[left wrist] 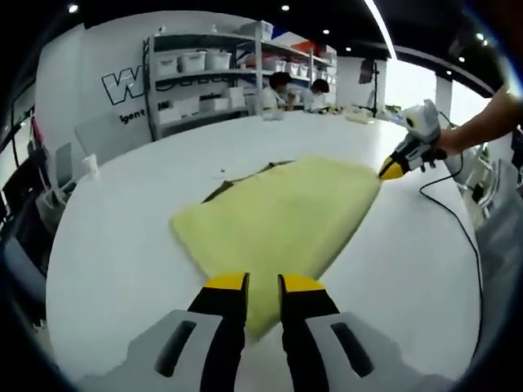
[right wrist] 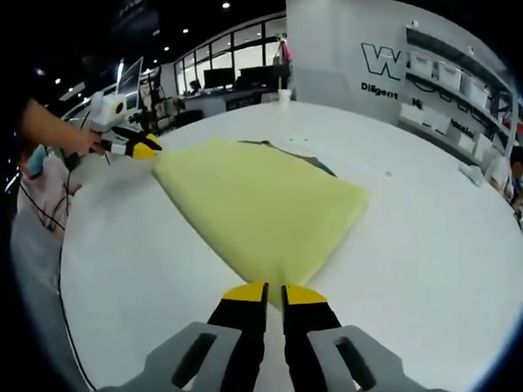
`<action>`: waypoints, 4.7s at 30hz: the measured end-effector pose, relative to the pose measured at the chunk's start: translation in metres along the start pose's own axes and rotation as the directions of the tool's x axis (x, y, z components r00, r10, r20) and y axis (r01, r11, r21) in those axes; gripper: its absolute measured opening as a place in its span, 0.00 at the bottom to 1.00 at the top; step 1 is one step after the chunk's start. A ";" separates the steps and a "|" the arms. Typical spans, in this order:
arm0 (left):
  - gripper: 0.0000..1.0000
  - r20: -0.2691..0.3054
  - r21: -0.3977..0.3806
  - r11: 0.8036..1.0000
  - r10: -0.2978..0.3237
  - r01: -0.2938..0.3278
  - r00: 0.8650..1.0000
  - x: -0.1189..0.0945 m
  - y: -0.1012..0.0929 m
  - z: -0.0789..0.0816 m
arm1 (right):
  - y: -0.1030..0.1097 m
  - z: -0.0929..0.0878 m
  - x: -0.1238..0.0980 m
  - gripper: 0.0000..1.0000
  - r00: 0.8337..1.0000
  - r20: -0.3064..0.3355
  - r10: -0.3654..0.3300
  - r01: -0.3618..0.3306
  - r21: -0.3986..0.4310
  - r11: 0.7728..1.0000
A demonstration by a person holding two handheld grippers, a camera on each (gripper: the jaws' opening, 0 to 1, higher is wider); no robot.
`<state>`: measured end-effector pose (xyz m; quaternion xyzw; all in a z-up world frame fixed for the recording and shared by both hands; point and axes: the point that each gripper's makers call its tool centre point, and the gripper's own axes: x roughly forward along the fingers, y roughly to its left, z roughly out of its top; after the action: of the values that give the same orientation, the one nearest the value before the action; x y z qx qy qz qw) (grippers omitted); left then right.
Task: Fold the garment on the visible template until the final outline fits inside the template.
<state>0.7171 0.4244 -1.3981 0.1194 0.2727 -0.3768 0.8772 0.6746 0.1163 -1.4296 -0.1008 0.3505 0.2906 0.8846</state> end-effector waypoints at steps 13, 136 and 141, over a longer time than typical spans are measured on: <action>0.15 -0.090 -0.027 0.998 0.054 -0.057 0.994 0.001 0.009 -0.023 | -0.007 -0.006 -0.009 0.00 1.000 -0.024 -0.011 0.012 0.023 1.000; 0.99 0.117 -0.142 0.960 0.259 -0.242 0.959 -0.175 -0.144 -0.061 | 0.162 -0.045 -0.157 0.99 0.936 0.326 -0.130 0.082 0.156 0.984; 0.99 0.133 -0.128 0.955 0.285 -0.269 0.949 -0.181 -0.147 -0.058 | 0.165 -0.040 -0.157 0.99 0.930 0.345 -0.130 0.080 0.155 0.985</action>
<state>0.4853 0.4550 -1.3434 0.0798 0.2065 -0.2424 0.9446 0.4637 0.1652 -1.3484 -0.0038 0.1991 0.2312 0.9523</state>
